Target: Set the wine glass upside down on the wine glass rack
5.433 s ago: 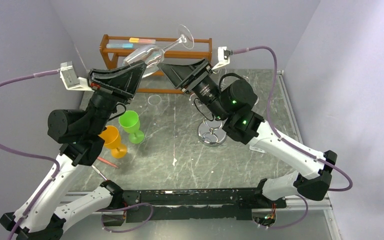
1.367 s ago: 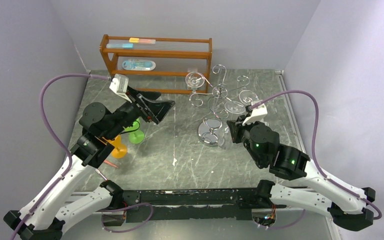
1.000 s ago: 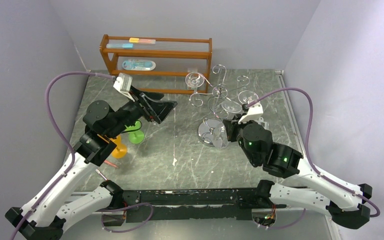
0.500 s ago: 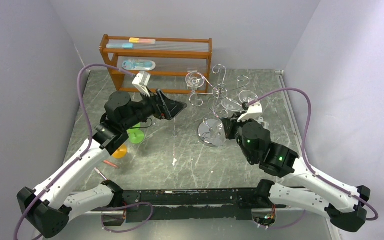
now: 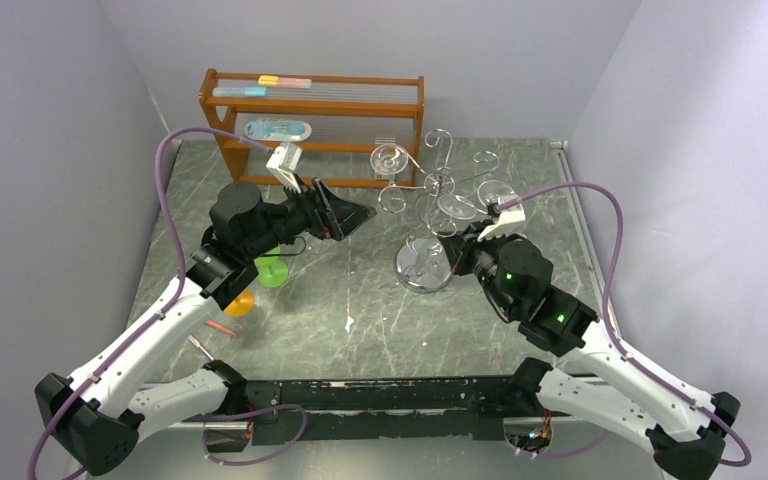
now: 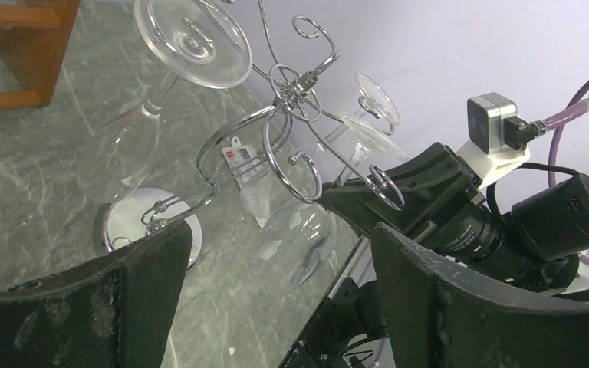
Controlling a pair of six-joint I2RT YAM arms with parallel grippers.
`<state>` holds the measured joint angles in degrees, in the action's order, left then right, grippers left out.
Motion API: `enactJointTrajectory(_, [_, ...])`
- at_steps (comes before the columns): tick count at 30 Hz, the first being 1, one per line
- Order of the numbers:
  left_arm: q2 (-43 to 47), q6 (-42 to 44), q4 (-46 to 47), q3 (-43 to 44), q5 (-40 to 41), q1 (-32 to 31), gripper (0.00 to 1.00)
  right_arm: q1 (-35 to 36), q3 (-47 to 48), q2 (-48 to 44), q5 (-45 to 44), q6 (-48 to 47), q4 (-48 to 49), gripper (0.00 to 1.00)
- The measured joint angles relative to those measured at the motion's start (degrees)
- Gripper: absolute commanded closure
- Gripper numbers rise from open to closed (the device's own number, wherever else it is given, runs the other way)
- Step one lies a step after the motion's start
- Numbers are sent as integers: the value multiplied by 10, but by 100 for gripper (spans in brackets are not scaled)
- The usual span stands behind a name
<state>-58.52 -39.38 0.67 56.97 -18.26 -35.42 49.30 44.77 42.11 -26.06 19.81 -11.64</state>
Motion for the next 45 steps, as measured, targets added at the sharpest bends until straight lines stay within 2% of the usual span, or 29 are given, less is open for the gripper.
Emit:
enactJointTrajectory(8, [-4,-6,8,0,-4,0,9,-8,-21,-21,66,-21,29,100])
enactJointTrajectory(23, [-16,-19,21,0,-22,0,9,-17,-51,-42,118,-42,67,100])
enactJointTrajectory(36, [-26,-20,21,0,-30,0,11,-19,-49,-23,158,-56,83,100])
enactJointTrajectory(45, [-26,-15,19,0,-28,0,10,-20,-59,-76,193,-75,103,100])
